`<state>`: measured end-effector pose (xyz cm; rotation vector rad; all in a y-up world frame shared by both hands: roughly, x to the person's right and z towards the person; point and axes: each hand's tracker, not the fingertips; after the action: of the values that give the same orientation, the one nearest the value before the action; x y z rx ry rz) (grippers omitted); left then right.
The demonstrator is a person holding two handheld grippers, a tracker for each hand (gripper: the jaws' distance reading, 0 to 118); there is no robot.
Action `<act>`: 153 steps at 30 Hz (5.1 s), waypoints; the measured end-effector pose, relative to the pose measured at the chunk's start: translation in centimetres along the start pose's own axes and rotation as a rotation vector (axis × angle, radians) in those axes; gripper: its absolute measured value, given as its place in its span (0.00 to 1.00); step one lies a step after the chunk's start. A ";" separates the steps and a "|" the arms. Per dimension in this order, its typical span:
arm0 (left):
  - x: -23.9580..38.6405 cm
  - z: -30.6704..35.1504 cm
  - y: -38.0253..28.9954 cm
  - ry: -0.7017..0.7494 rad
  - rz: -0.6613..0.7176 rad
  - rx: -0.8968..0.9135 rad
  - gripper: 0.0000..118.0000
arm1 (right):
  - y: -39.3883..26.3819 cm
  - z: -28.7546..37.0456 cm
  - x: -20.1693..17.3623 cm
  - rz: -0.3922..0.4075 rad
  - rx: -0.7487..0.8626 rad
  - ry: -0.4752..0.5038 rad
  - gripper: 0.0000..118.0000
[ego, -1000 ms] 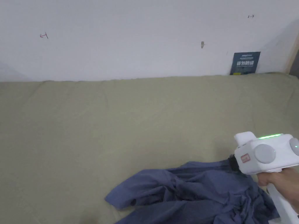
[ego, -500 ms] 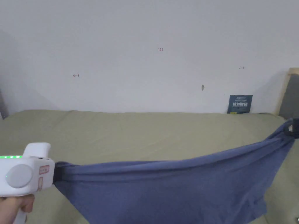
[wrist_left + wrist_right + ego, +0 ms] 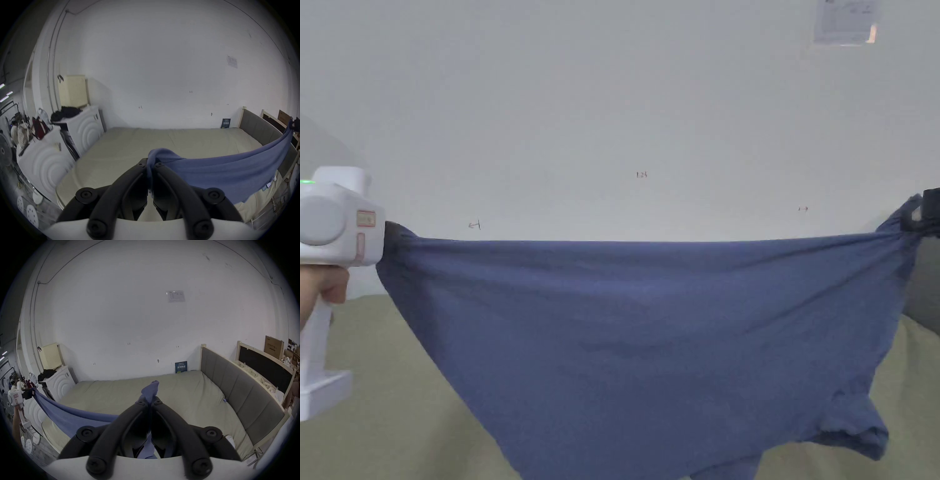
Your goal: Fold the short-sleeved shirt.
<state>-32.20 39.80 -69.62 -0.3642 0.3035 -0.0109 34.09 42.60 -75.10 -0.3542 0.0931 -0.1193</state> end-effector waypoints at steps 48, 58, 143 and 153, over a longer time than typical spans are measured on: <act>8.4 -34.3 -2.8 0.151 -0.017 -0.132 0.02 | -3.3 -38.1 -2.6 0.085 -0.211 -0.086 0.02; 6.5 -26.1 -21.7 0.058 -0.022 -0.340 0.02 | -21.8 -29.1 1.4 0.025 -0.449 -0.071 0.02; 0.5 -11.7 -37.9 -0.307 0.125 -0.637 0.06 | -44.0 -3.7 -12.6 -0.007 -0.619 0.061 0.00; -2.6 -11.9 -37.6 -0.212 0.062 -0.638 0.04 | -43.8 -3.3 -11.5 -0.026 -0.605 0.059 0.00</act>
<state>-36.58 0.63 -66.22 -0.9814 0.1004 0.1879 17.92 2.21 -61.95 -0.9565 0.1834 -0.1260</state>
